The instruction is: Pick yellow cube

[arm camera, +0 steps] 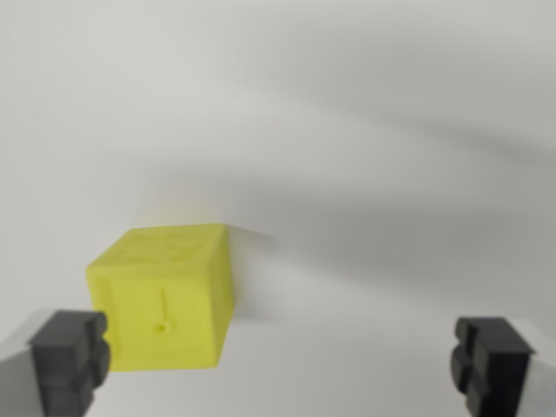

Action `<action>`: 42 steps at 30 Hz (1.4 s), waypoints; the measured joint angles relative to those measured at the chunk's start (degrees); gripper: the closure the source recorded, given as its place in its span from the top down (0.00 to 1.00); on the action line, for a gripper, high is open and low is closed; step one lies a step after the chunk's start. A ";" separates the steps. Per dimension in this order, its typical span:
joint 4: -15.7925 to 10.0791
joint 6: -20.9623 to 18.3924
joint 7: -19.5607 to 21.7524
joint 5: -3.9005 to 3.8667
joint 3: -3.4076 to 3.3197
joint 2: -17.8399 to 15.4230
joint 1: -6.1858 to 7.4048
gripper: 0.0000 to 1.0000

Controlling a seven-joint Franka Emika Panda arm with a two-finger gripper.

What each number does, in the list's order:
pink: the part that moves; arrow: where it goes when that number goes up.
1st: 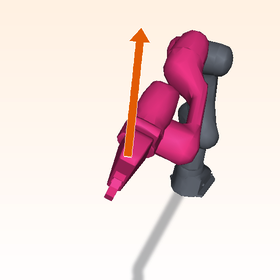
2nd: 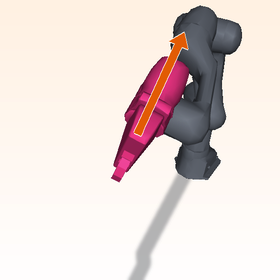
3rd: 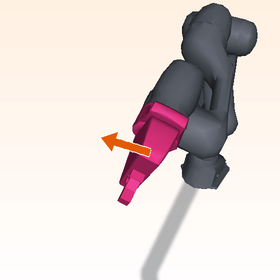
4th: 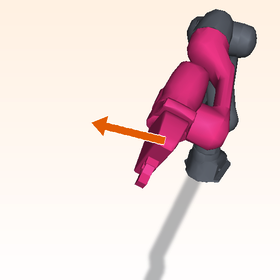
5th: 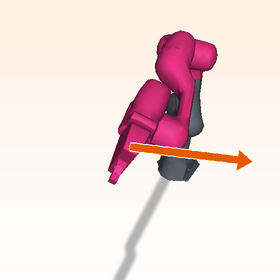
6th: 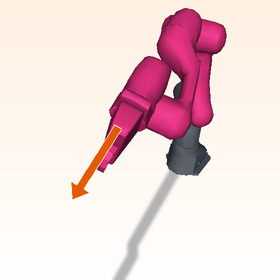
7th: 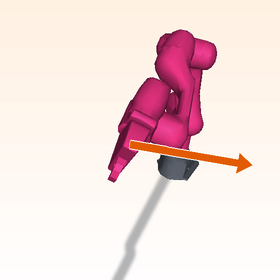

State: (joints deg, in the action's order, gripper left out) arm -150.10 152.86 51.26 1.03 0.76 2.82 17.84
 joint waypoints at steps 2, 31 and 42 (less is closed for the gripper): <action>-0.60 1.03 0.28 -0.05 0.00 0.42 0.64 1.00; -5.33 15.12 5.01 -1.34 -0.10 9.83 9.01 1.00; -4.05 19.53 5.37 -2.13 -0.17 15.53 8.94 1.00</action>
State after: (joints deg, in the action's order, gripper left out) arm -154.15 172.40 56.64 -1.10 0.59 18.35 26.78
